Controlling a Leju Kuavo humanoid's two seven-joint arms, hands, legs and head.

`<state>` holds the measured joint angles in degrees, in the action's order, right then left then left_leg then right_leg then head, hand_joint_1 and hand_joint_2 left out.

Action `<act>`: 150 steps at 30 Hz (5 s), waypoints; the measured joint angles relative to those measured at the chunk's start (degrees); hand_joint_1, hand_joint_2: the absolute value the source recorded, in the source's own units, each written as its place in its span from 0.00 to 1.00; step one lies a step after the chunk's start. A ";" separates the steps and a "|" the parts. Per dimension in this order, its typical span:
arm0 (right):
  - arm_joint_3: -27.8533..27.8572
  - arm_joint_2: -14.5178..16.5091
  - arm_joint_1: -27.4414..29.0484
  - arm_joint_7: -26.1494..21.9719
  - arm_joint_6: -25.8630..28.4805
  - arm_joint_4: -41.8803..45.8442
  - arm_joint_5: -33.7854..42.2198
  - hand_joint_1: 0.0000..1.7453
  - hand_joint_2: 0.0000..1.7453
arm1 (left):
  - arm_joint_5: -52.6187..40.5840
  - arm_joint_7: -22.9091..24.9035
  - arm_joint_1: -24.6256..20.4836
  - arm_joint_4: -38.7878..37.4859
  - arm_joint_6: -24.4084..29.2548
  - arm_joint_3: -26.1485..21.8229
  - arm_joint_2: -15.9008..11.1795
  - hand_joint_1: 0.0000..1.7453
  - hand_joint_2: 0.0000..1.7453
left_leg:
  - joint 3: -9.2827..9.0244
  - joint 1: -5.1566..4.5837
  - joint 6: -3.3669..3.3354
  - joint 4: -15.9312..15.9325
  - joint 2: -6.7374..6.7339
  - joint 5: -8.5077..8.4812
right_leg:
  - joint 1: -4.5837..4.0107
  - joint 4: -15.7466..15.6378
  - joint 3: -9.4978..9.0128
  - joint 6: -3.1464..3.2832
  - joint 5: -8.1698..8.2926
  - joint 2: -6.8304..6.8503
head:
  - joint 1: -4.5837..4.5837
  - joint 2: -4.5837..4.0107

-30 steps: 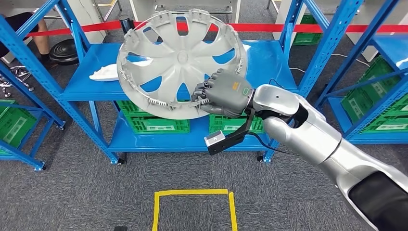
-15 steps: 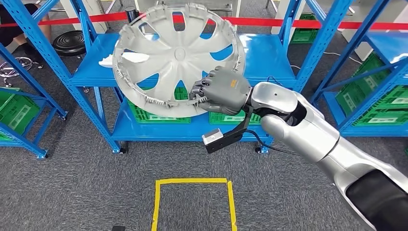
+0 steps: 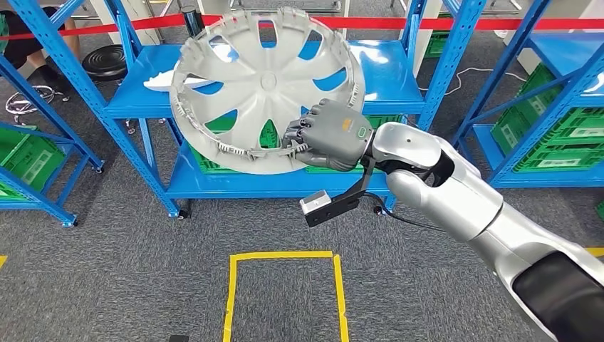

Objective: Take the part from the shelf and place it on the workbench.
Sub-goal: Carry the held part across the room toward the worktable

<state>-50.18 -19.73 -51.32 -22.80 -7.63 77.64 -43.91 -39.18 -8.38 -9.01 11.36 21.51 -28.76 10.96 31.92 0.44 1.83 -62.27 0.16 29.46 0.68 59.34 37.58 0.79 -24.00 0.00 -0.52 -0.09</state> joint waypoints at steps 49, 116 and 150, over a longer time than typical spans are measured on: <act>4.51 0.61 2.44 -0.66 2.79 0.07 -1.05 1.00 1.00 | -1.10 -0.90 0.26 -0.01 -7.09 -0.24 -0.21 0.00 1.00 | 2.48 0.16 -1.68 2.70 6.17 -2.29 | -0.06 0.08 -2.80 -1.04 -2.78 -3.91 | 0.13 0.00; 7.84 1.77 5.23 -1.70 3.36 0.59 -2.97 1.00 1.00 | -2.87 -0.51 1.29 -0.02 -4.78 -0.24 -0.56 0.00 1.00 | 9.94 -0.33 0.09 -4.97 1.88 -1.52 | -0.02 -0.04 -3.50 0.77 -3.13 0.47 | 0.69 0.00; 10.81 0.56 9.53 -1.81 3.80 2.40 -4.80 1.00 1.00 | -2.97 -8.64 1.91 0.17 -8.21 -0.30 -0.56 0.00 1.00 | 12.82 -0.17 0.25 -13.02 0.34 1.92 | -0.18 -0.38 -3.40 0.83 -2.93 2.88 | 1.04 0.00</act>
<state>-39.38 -19.17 -41.79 -24.61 -3.82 80.04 -48.70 -42.15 -17.02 -7.09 11.53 13.31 -29.06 10.40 44.74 0.27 2.08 -75.30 0.50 31.38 0.49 58.97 34.18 1.63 -26.93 2.88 0.52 -0.09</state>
